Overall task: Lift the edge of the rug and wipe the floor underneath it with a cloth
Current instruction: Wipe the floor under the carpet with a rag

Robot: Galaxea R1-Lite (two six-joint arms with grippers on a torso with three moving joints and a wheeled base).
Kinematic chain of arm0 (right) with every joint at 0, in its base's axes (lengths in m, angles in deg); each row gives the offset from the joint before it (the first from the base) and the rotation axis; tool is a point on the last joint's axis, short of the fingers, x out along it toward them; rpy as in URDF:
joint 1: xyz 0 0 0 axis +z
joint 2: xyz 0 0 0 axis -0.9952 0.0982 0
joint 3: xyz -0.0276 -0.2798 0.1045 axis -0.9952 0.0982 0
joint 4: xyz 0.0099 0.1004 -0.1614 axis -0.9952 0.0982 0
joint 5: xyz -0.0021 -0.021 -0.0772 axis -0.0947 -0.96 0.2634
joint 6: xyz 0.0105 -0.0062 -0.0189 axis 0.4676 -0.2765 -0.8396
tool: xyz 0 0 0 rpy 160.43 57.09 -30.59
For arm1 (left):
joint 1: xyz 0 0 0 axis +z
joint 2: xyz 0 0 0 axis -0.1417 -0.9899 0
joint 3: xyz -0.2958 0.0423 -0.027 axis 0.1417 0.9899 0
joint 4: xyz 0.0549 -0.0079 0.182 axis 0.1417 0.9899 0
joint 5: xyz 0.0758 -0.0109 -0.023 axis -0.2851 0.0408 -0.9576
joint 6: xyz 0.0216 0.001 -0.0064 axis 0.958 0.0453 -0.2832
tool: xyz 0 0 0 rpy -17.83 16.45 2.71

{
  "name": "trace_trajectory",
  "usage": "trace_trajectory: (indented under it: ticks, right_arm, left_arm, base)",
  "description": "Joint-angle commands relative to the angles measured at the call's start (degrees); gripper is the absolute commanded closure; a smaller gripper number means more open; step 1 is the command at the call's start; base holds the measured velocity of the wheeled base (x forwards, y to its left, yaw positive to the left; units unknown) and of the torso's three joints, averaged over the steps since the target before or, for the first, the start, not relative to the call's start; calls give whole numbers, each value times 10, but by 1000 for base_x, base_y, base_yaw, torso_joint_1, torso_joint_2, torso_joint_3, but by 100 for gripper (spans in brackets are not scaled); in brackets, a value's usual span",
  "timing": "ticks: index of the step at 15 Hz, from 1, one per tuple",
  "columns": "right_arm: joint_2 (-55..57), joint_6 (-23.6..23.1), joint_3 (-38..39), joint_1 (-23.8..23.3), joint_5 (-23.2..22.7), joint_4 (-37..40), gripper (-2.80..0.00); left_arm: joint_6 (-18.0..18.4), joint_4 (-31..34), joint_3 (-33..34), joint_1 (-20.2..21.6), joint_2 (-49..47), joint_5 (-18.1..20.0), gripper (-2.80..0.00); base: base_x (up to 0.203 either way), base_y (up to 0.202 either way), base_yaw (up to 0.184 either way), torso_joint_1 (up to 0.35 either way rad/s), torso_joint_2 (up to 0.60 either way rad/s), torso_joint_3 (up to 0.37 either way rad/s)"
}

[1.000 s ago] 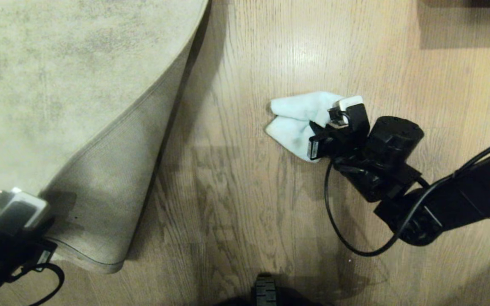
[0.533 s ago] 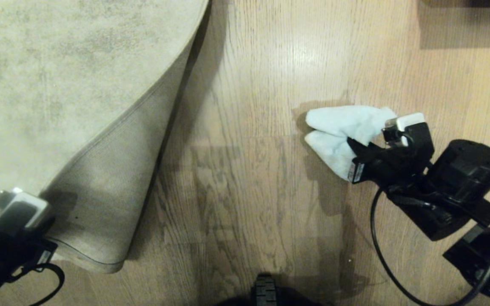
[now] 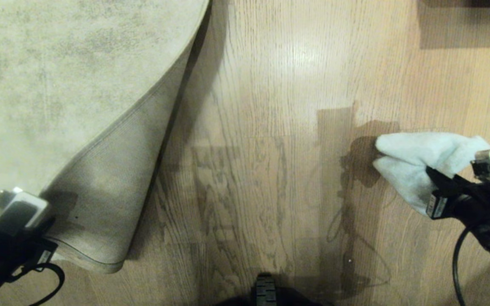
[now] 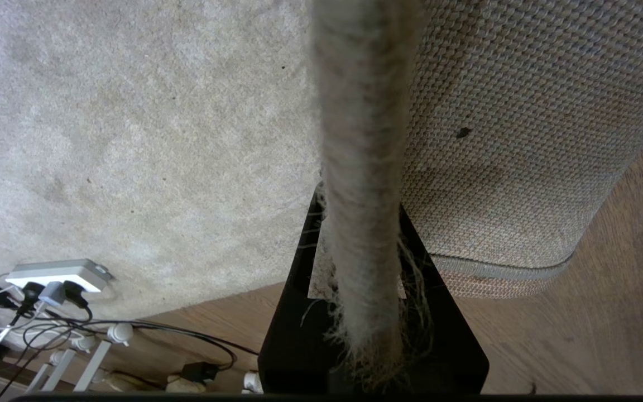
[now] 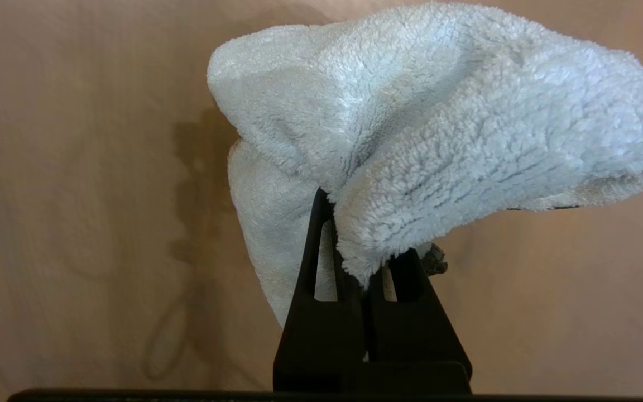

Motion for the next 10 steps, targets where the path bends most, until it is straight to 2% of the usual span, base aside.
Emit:
trace_trajectory:
  ticks: [1, 3, 5, 10]
  right_arm:
    - [-72, -4, 65, -35, 10, -2, 0]
    - [-108, -10, 78, -58, 12, 15, 0]
    - [-151, -13, 78, -70, 13, 63, 0]
    - [-330, -13, 78, -84, 12, 267, 0]
  left_arm:
    - [2, -4, 0, 0, 1, 0, 0]
    - [2, -4, 1, 0, 1, 0, 0]
    - [2, -4, 0, -1, 0, 0, 0]
    - [2, -4, 1, -1, -1, 0, 0]
  base:
    - [0, 0, 0, 0, 0, 0]
    - [0, 0, 0, 0, 0, 0]
    - [0, 0, 0, 0, 0, 0]
    - [0, 0, 0, 0, 0, 0]
